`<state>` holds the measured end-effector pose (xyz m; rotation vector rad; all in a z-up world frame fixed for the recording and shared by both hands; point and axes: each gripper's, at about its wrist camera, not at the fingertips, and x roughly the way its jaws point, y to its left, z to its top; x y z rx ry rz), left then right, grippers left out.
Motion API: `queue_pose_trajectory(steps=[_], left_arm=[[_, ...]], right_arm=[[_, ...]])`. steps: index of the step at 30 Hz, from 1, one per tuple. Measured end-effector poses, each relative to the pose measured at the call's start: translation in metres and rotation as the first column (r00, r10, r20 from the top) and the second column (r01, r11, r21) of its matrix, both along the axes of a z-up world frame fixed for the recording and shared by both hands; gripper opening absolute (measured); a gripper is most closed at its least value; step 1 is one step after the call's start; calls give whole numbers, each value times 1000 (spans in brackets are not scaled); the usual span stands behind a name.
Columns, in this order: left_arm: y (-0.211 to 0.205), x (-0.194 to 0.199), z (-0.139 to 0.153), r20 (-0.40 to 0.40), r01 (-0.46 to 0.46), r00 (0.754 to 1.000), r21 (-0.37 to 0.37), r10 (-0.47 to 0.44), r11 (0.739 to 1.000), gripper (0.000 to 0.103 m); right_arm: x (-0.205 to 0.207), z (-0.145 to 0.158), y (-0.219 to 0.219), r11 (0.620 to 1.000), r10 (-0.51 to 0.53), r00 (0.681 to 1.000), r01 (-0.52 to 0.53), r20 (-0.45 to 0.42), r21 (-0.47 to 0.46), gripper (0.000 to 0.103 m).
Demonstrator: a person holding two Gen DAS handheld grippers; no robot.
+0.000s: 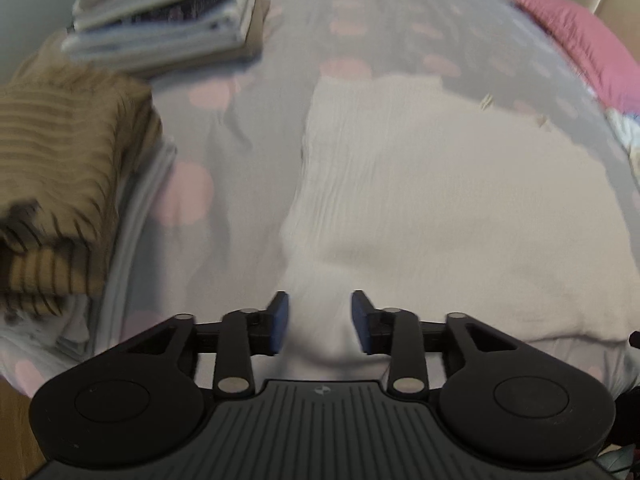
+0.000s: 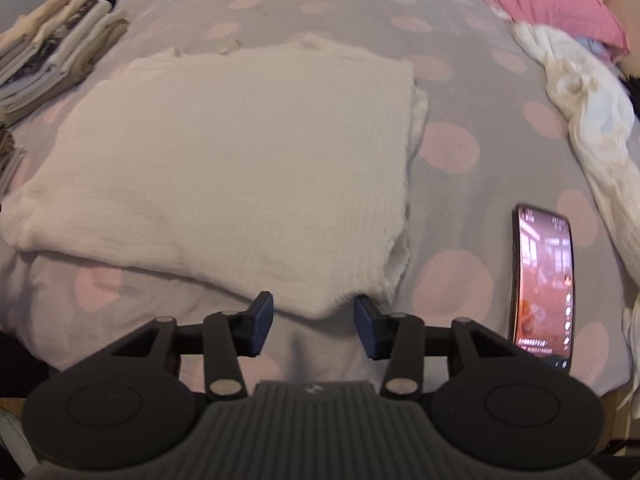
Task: Fold clothes
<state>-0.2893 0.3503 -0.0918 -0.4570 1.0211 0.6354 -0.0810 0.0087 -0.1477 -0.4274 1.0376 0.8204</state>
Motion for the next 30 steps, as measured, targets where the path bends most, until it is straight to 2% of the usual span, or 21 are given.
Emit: queue_pose_trajectory(steps=[3, 6, 10, 12, 17, 20, 27, 30], left_arm=[[-3, 5, 14, 28, 20, 999, 36, -21, 999, 46], [-3, 27, 22, 40, 70, 997, 54, -72, 996, 50], [7, 58, 24, 69, 94, 993, 81, -99, 992, 52], [15, 71, 20, 77, 95, 992, 96, -103, 991, 53], [36, 89, -3, 63, 56, 996, 131, -65, 990, 53], [44, 93, -17, 40, 50, 998, 93, -54, 994, 53], [54, 97, -40, 24, 43, 999, 39, -44, 998, 53], [57, 98, -44, 31, 45, 998, 27, -46, 999, 53]], right_arm=[[2, 13, 8, 999, 33, 999, -33, 10, 25, 54], [15, 24, 19, 997, 56, 998, -57, 13, 44, 59], [50, 38, 32, 995, 68, 997, -70, 26, 78, 64], [77, 37, 39, 997, 33, 999, -34, 17, 69, 65], [145, 17, 44, 992, -92, 992, 99, -82, 82, 64], [167, 2, 49, 986, -117, 987, 129, -113, 102, 63], [197, -40, 54, 956, -230, 940, 267, -253, 122, 63], [197, -54, 58, 950, -252, 927, 292, -278, 110, 52]])
